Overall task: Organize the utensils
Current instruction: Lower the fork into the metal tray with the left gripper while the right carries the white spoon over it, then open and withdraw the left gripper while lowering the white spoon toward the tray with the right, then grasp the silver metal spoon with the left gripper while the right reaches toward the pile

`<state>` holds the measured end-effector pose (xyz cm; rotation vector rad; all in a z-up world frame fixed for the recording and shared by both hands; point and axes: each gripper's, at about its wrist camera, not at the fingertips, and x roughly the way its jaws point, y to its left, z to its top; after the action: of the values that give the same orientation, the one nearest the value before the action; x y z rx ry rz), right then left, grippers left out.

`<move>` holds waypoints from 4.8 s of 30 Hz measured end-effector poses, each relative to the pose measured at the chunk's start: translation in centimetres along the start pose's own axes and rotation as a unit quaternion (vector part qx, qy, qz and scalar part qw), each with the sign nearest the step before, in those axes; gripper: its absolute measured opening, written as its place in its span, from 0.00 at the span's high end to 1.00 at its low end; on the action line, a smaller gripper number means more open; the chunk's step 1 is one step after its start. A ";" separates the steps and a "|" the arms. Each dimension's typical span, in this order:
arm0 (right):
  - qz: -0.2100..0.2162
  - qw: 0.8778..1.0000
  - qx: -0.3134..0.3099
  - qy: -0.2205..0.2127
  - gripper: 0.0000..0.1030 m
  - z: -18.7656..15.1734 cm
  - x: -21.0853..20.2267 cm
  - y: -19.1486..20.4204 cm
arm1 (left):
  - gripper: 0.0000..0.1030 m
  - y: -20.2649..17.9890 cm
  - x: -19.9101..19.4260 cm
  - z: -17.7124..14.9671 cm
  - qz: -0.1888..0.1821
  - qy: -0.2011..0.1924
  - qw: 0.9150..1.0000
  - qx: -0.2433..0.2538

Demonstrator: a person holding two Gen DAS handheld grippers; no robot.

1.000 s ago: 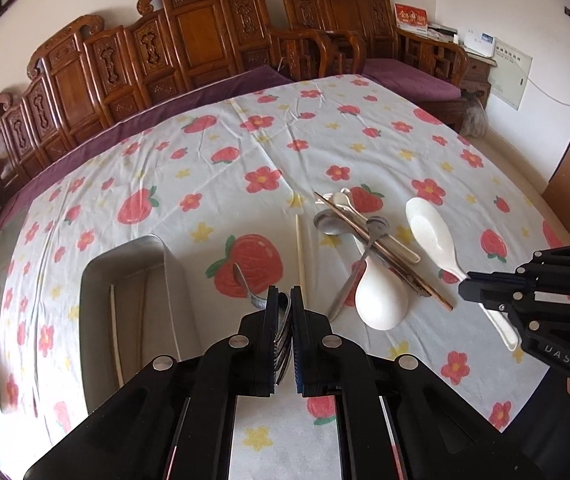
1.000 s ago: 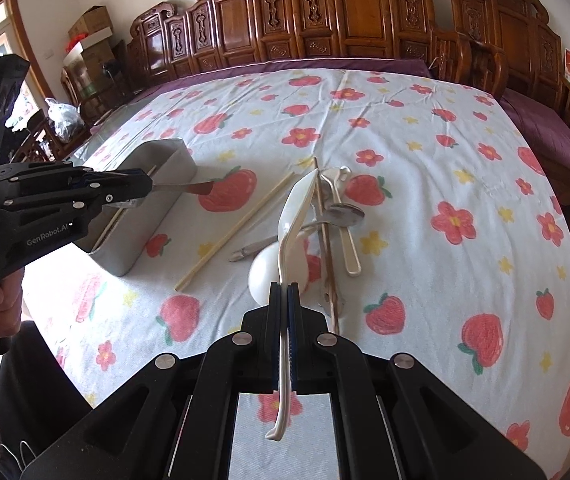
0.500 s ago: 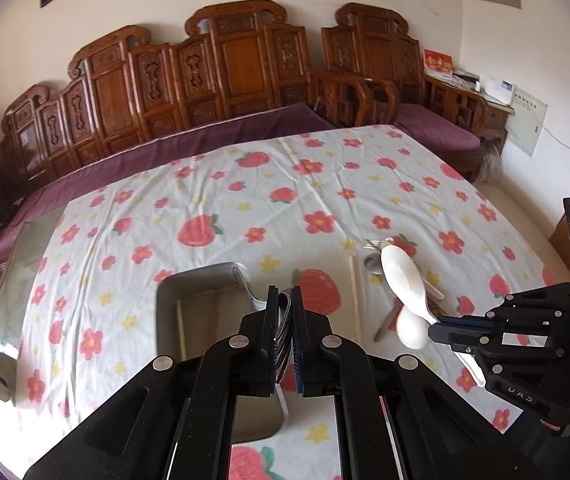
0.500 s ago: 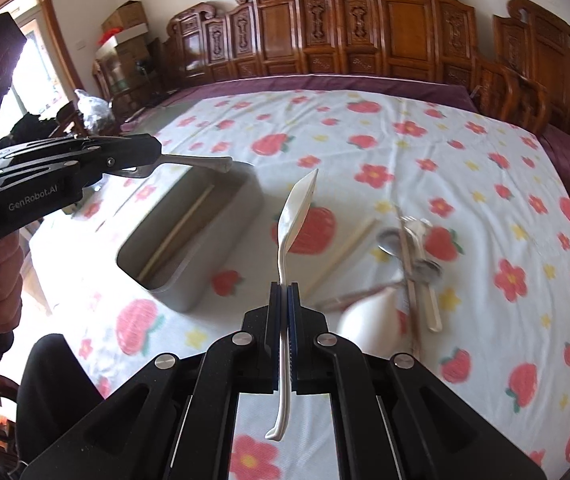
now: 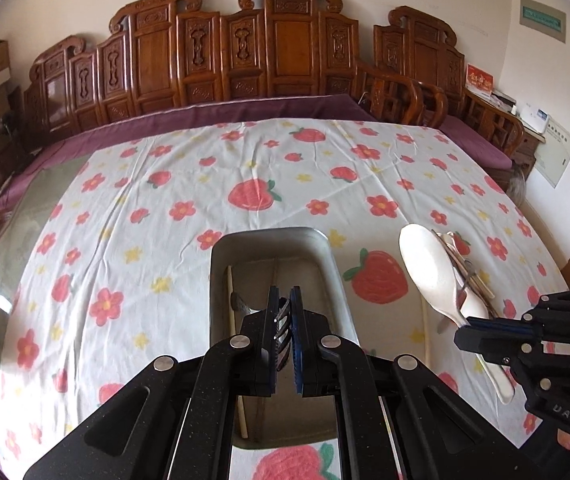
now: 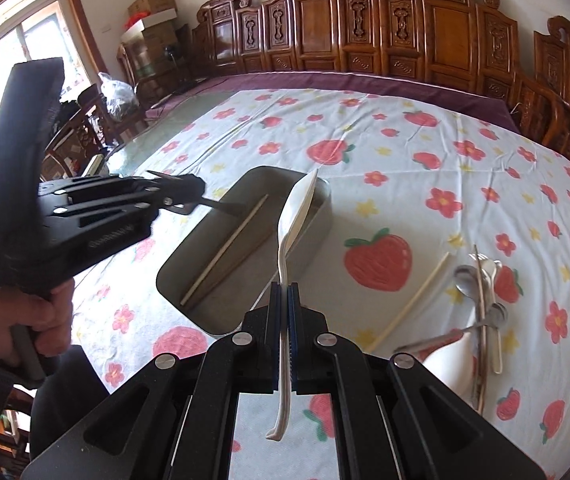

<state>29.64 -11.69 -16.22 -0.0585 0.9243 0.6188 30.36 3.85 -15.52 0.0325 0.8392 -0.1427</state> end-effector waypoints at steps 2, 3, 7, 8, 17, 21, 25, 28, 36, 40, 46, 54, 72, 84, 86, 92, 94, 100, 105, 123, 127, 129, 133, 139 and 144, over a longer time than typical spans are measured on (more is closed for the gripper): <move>0.001 1.000 -0.002 0.003 0.96 0.2 0.4 0.3 | 0.96 0.2 0.7 -0.2 -0.010 0.002 1.000 -0.005; 0.000 1.000 -0.003 0.004 0.96 0.2 0.6 0.4 | 0.96 0.2 0.8 -0.2 -0.008 -0.003 1.000 0.000; 0.000 1.000 -0.004 0.009 0.96 0.2 1.0 0.6 | 0.95 0.0 1.4 -0.3 -0.013 0.000 1.000 0.004; -0.001 1.000 -0.005 0.010 0.96 0.3 1.1 0.6 | 0.95 0.0 1.4 -0.4 -0.016 0.000 1.000 0.005; -0.002 1.000 -0.004 0.022 0.96 0.0 2.5 0.8 | 0.92 0.4 1.8 -1.8 -0.039 0.017 0.999 -0.003; 0.001 1.000 -0.008 0.022 0.96 0.4 2.8 1.5 | 0.91 0.9 1.6 -2.2 -0.038 0.024 0.999 -0.010; 0.005 1.000 -0.015 0.020 0.96 1.2 3.0 2.3 | 0.77 1.7 0.5 -1.9 -0.037 0.010 0.999 -0.017; 0.008 1.000 -0.017 0.022 0.96 1.9 3.6 2.8 | 0.77 2.5 -0.2 -1.7 -0.032 0.003 0.999 -0.022; 0.035 0.999 0.010 0.035 0.96 3.6 7.0 3.7 | 0.73 5.0 -1.7 -2.1 -0.007 -0.006 0.999 -0.034; 0.034 0.999 0.012 0.038 0.96 4.2 8.5 4.4 | 0.73 6.5 -2.1 -2.8 0.003 -0.001 0.999 -0.041; 0.030 0.999 0.019 0.035 0.95 4.9 9.7 4.6 | 0.73 7.7 -2.8 -3.2 0.012 -0.001 0.999 -0.043; 0.051 0.998 0.020 0.022 0.78 4.9 8.5 4.2 | 0.73 7.2 -3.5 -3.2 0.014 -0.006 0.999 -0.037; -0.039 0.999 0.017 -0.013 0.78 -5.1 -3.3 -5.9 | 0.55 -1.7 -7.3 -2.8 -0.037 -0.027 0.999 0.020; -0.076 0.995 0.066 -0.009 0.78 -10.8 -5.1 -12.5 | 0.53 -9.4 -3.7 -3.7 -0.086 -0.005 0.995 0.052; -0.079 0.994 0.069 -0.006 0.78 -11.0 -5.0 -13.1 | 0.53 -10.7 -2.9 -3.8 -0.095 0.000 0.994 0.058; -0.091 0.993 0.077 -0.003 0.78 -11.0 -5.4 -15.2 | 0.62 -15.0 1.2 -3.0 -0.116 0.031 0.989 0.088; -0.094 0.992 0.083 -0.005 0.78 -11.0 -5.6 -16.0 | 0.65 -16.1 2.6 -2.5 -0.123 0.043 0.987 0.091; -0.094 0.989 0.113 -0.003 0.78 -11.4 -5.8 -18.4 | 0.69 -19.6 6.3 -1.3 -0.130 0.070 0.983 0.113; -0.090 0.989 0.121 -0.001 0.78 -11.5 -5.6 -18.7 | 0.70 -22.0 9.5 -0.5 -0.119 0.091 0.979 0.136; -0.076 0.988 0.131 -0.003 0.78 -11.4 -5.8 -19.1 | 0.82 -24.8 14.4 0.6 -0.093 0.127 0.972 0.173; -0.077 0.988 0.134 -0.002 0.78 -11.5 -5.7 -19.2 | 0.83 -24.4 14.5 0.3 -0.096 0.141 0.971 0.165; -0.076 0.988 0.137 -0.001 0.78 -11.6 -5.6 -19.3 | 0.83 -24.3 14.7 0.2 -0.092 0.143 0.971 0.168; -0.075 0.988 0.135 0.000 0.78 -11.5 -5.6 -19.2 | 0.89 -24.2 15.1 0.3 -0.088 0.139 0.974 0.157; -0.073 0.988 0.135 0.003 0.78 -11.6 -5.4 -19.1 | 0.97 -24.0 14.4 0.7 -0.084 0.121 0.978 0.147; -0.074 0.989 0.131 0.006 0.78 -11.7 -5.2 -19.0 | 0.98 -23.7 13.0 1.2 -0.081 0.099 0.981 0.147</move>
<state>28.77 -33.40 -23.44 0.1051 0.9968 0.3566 36.54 -21.19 -23.72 0.2597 1.0150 -0.4206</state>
